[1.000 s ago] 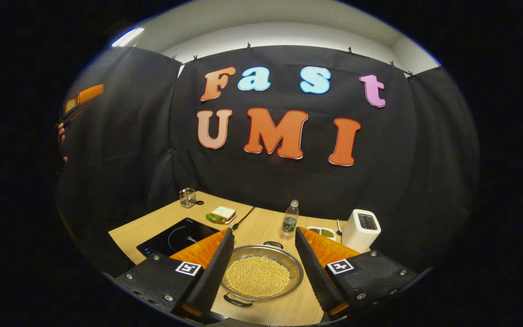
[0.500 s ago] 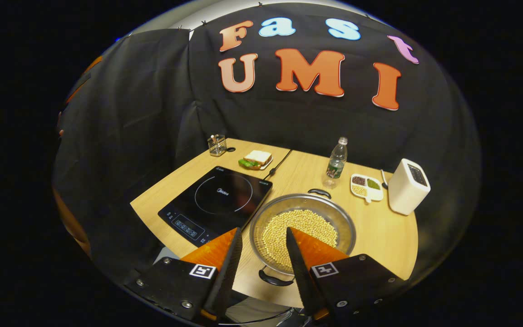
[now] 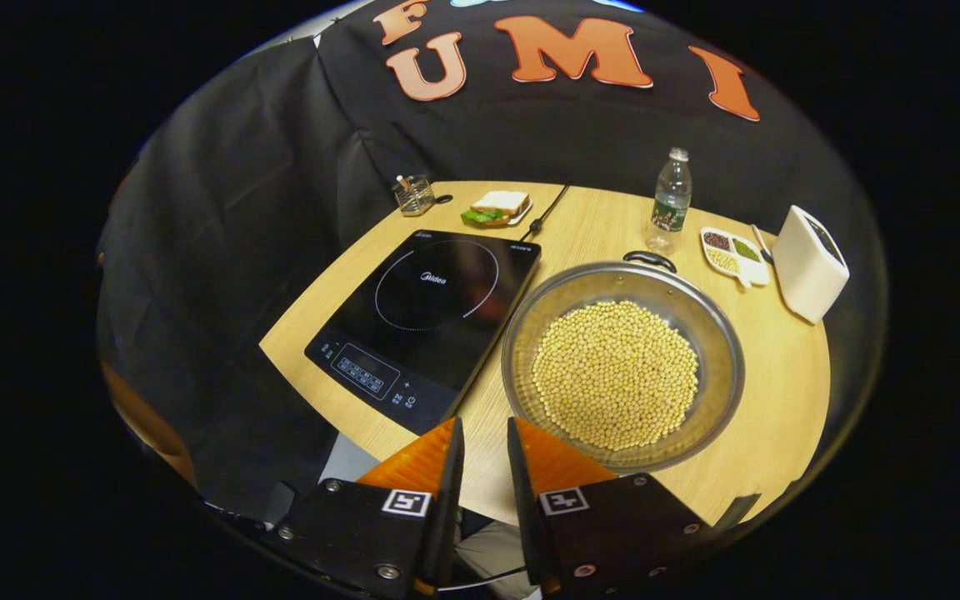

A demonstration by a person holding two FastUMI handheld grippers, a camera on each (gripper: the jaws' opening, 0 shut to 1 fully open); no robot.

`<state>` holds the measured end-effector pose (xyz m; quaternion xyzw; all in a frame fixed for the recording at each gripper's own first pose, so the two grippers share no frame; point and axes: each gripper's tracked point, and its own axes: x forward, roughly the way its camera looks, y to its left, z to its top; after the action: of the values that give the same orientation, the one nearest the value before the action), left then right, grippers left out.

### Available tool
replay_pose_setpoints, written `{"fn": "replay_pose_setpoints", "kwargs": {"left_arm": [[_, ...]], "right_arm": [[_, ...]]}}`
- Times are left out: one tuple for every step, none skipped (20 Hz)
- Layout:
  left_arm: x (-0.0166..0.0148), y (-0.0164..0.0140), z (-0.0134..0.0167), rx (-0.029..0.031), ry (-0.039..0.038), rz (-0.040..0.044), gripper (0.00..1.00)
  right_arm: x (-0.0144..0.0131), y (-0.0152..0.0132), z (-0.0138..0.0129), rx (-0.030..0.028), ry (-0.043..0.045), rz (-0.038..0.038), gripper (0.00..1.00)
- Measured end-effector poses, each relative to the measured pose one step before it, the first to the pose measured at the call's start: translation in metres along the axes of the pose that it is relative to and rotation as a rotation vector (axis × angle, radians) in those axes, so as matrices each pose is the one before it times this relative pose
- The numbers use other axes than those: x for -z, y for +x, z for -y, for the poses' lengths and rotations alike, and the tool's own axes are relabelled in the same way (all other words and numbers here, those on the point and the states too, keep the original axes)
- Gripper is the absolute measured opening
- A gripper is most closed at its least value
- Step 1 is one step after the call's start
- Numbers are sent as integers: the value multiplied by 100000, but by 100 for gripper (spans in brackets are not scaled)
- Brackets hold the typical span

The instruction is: First push the handle of the pot to place it horizontally, then grasp the pot with both hands and set it on the induction cooktop.

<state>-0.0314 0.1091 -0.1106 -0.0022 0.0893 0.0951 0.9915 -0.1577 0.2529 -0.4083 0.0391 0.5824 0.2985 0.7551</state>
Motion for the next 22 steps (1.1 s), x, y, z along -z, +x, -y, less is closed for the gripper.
{"fn": "replay_pose_setpoints", "kwargs": {"left_arm": [[584,146,-419,-1117,289,-1280,97],[404,186,-276,-789,100,-1078,97],[187,-112,-367,-931,-562,-335,96],[-25,89,-333,-529,-732,324,97],[-161,41,-233,-533,-204,820,97],[-168,-118,-324,-918,78,970,98],[-208,-83,-155,-494,227,819,97],[28,-13,68,-169,239,622,97],[-72,6,-5,-68,343,380,97],[4,12,115,41,268,409,97],[-59,-26,-7,-84,80,190,97],[191,120,9,-32,-84,-213,98],[194,43,14,-171,-275,-274,97],[160,199,-195,-387,-159,-275,97],[195,204,-56,-270,1,-361,97],[187,-4,-8,-297,-91,-272,97],[194,59,133,92,51,-415,97],[-53,122,147,-49,-112,-284,97],[40,83,262,471,22,-396,97],[145,174,190,392,214,-302,97],[-107,0,220,419,194,-149,97],[-9,121,299,244,31,52,98]], "right_arm": [[380,284,-341,-1271,820,-1848,31],[472,340,-263,-1506,1176,-2384,26],[319,680,-108,-832,1515,-1653,23],[284,650,138,193,623,-1804,13],[403,488,80,328,338,-1614,9],[312,549,105,47,311,-1713,2],[418,415,-131,-510,471,-1604,0],[269,342,-34,-436,2,-1551,0],[216,310,-34,-52,-13,-1036,0],[135,278,227,311,-310,-895,0],[245,336,212,590,-129,-667,0],[64,429,317,632,268,-692,0],[313,312,235,253,437,-867,0],[196,338,396,597,902,-906,0],[242,400,426,892,840,-765,0],[162,379,714,1383,697,-805,0],[182,227,599,1196,961,-631,0],[-137,-149,-63,-2104,2375,100,0],[-75,128,164,115,1282,458,0],[91,384,162,-272,-579,-4,0],[-53,-461,8,545,-1280,860,0],[19,-55,259,1147,-1393,403,0]]}}
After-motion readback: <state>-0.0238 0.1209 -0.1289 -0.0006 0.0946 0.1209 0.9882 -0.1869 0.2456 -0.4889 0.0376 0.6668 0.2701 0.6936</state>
